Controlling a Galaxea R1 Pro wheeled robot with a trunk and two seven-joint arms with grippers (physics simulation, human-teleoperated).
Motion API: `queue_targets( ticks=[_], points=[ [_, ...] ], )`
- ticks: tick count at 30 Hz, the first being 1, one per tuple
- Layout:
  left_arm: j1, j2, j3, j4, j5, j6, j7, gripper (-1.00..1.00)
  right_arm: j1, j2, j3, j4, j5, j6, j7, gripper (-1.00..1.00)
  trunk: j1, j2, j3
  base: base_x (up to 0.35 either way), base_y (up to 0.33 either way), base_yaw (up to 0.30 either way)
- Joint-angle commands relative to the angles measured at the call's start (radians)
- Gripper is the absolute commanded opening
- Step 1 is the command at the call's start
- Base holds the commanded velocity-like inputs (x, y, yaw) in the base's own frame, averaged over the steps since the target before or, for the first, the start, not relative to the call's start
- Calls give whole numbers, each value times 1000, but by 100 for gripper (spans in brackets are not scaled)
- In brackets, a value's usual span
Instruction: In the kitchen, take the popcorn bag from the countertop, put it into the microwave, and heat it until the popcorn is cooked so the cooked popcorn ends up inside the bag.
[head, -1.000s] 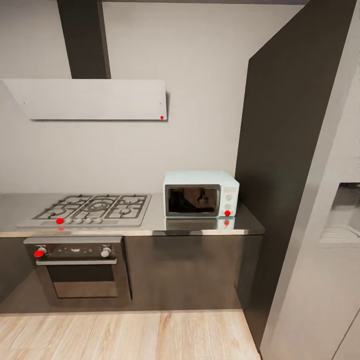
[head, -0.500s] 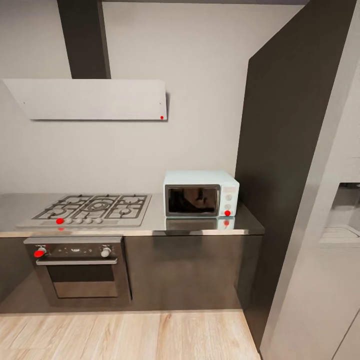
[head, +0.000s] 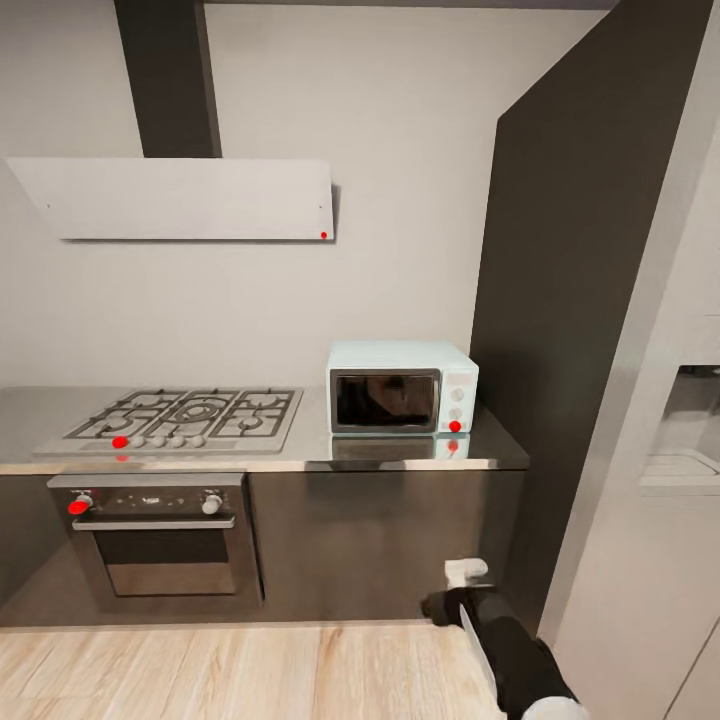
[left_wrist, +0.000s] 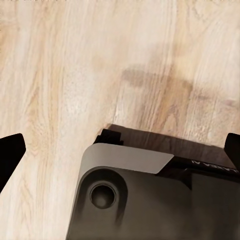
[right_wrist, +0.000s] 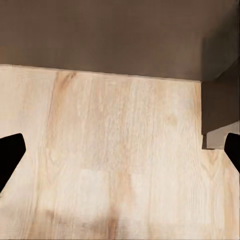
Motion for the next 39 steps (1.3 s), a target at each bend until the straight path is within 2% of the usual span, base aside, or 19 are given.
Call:
queue_targets(
  ticks=[1, 4, 7, 11, 14, 15, 16, 22, 24, 33, 39],
  points=[
    [-1, -1, -8, 0, 8, -3, 3, 100, -27, 6, -4, -3, 10, 6, 1, 100, 0, -1, -2, 0, 0, 0],
    [-1, 0, -8, -1, 7, -3, 3, 100, -101, 15, -4, -10, 5, -1, -10, 100, 0, -1, -2, 0, 0, 0],
    [-1, 0, -8, -1, 7, -3, 3, 100, -133, 17, -4, -50, 3, -19, -22, 100, 0, -1, -2, 0, 0, 0],
    [-1, 0, -8, -1, 7, -3, 3, 100, -142, 18, -5, -165, 4, -70, -59, 100, 0, -1, -2, 0, 0, 0],
    [-1, 0, -8, -1, 7, -3, 3, 100, -143, 18, -3, -328, 5, -91, -148, 100, 0, -1, -2, 0, 0, 0],
    [-1, 0, -8, -1, 7, -3, 3, 100, -143, 18, -2, -353, 5, -103, -161, 100, 0, -1, -2, 0, 0, 0],
    [-1, 0, -8, -1, 7, -3, 3, 100, -143, 20, -2, -388, 8, -162, -177, 100, 0, -1, -2, 0, 0, 0],
    [-1, 0, -8, -1, 10, -3, 3, 100, -135, 18, -2, -385, 9, -256, -181, 100, 0, -1, -2, 0, 0, 0],
    [-1, 0, -7, -1, 9, -3, 3, 100, -134, 16, -3, -384, 10, -265, -185, 100, 0, -1, -2, 0, 0, 0],
    [-1, 2, -7, -1, 11, -3, 3, 100, -133, 10, -5, -381, 11, -259, -187, 100, 0, -1, -2, 12, 0, 0],
    [-1, 3, -8, 0, 8, -2, 3, 100, -133, 6, -8, -333, 5, -255, -188, 100, 0, -1, -2, 309, 0, 0]
  ],
)
